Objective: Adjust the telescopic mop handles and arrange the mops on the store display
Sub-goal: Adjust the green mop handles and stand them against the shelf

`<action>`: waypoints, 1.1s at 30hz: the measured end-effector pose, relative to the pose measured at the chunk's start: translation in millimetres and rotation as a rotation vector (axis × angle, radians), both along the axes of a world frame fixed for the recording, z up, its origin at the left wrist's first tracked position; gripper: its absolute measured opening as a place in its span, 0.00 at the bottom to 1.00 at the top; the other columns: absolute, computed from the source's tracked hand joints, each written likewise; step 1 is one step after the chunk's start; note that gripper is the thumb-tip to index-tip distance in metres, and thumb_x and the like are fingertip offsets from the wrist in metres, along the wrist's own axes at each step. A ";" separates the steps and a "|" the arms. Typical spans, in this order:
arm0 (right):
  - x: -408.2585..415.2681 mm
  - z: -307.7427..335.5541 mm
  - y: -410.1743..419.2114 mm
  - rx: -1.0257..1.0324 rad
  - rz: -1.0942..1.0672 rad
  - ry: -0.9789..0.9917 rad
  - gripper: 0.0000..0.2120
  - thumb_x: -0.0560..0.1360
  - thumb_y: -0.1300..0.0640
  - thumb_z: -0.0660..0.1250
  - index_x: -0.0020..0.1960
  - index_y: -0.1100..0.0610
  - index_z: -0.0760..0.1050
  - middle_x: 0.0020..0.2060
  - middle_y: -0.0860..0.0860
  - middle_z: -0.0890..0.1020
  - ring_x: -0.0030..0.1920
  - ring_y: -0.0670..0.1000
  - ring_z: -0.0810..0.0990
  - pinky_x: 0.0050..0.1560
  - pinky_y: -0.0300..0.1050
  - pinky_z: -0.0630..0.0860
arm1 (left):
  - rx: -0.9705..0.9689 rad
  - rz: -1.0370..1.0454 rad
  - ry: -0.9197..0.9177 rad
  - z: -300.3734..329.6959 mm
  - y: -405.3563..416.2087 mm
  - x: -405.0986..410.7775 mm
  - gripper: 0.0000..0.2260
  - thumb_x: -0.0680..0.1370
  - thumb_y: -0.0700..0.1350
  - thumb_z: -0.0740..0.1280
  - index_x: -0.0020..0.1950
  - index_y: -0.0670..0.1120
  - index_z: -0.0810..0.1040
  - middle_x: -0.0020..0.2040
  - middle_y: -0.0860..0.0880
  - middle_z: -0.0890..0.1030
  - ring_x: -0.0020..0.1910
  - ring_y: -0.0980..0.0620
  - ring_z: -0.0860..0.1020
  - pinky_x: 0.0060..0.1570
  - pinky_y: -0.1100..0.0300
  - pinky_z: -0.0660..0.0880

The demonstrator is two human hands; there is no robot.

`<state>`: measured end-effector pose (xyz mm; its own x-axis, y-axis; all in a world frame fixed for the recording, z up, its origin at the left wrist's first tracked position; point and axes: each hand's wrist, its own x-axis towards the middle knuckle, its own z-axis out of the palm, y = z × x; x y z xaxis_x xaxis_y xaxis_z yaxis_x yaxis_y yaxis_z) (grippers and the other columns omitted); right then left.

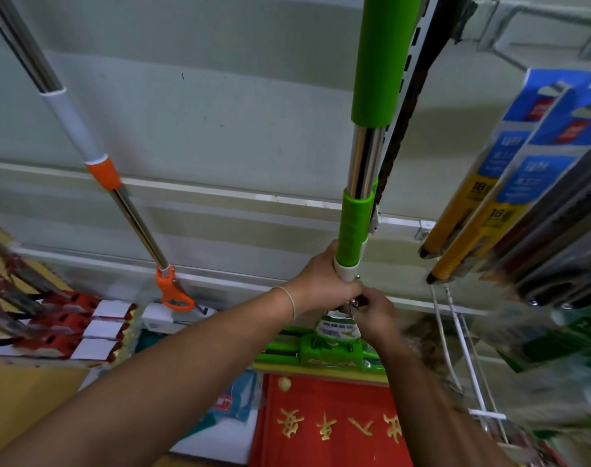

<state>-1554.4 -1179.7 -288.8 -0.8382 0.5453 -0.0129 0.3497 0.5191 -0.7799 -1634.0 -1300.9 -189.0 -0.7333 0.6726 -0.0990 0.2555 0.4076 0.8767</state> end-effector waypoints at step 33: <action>-4.9 -6.5 -49.3 -0.571 -0.191 0.090 0.14 0.81 0.46 0.57 0.57 0.48 0.81 0.54 0.47 0.83 0.56 0.47 0.80 0.61 0.55 0.77 | 0.016 0.086 0.033 -16.1 -25.1 -13.6 0.29 0.65 0.54 0.79 0.60 0.53 0.69 0.43 0.60 0.77 0.42 0.64 0.76 0.39 0.70 0.69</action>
